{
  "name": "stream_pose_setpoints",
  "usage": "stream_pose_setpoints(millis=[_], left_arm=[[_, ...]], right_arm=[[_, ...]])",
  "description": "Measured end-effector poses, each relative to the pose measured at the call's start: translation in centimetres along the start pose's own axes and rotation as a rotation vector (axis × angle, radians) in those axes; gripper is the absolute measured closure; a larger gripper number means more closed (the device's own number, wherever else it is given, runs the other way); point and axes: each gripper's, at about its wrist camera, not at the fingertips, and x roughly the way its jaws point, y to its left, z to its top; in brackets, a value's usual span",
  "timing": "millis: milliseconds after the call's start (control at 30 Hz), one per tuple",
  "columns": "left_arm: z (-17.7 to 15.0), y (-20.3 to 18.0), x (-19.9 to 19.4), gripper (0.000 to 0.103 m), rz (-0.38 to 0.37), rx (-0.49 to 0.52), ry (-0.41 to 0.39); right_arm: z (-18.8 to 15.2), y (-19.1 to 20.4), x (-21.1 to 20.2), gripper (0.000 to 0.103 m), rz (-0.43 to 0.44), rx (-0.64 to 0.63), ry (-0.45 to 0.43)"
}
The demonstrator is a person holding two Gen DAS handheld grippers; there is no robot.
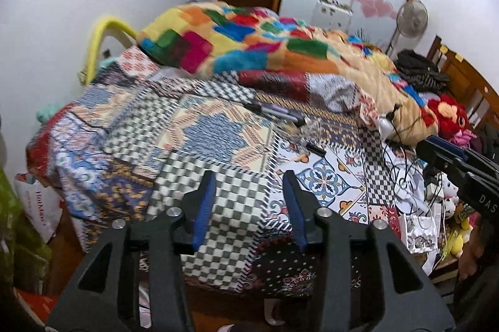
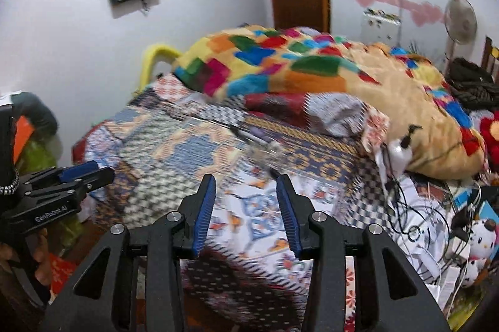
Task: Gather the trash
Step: 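Move both open grippers back toward the items on the quilt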
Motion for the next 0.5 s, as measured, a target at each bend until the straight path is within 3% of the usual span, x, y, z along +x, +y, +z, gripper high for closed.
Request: stream_pose_setpoints(millis=[33,100,500], left_arm=[[0.1,-0.3,0.8,0.057,-0.007,0.006,0.011],[0.3,-1.0,2.9,0.057,-0.017,0.025,0.034],[0.9,-2.1,13.3,0.057,-0.051,0.066,0.134]], right_arm=[[-0.1,-0.7,0.6,0.053,-0.005,0.012,0.012],[-0.3,-2.2,1.9,0.049,-0.014,0.045,0.031],[0.8,-5.3,11.9,0.048,0.041,0.115,0.133]])
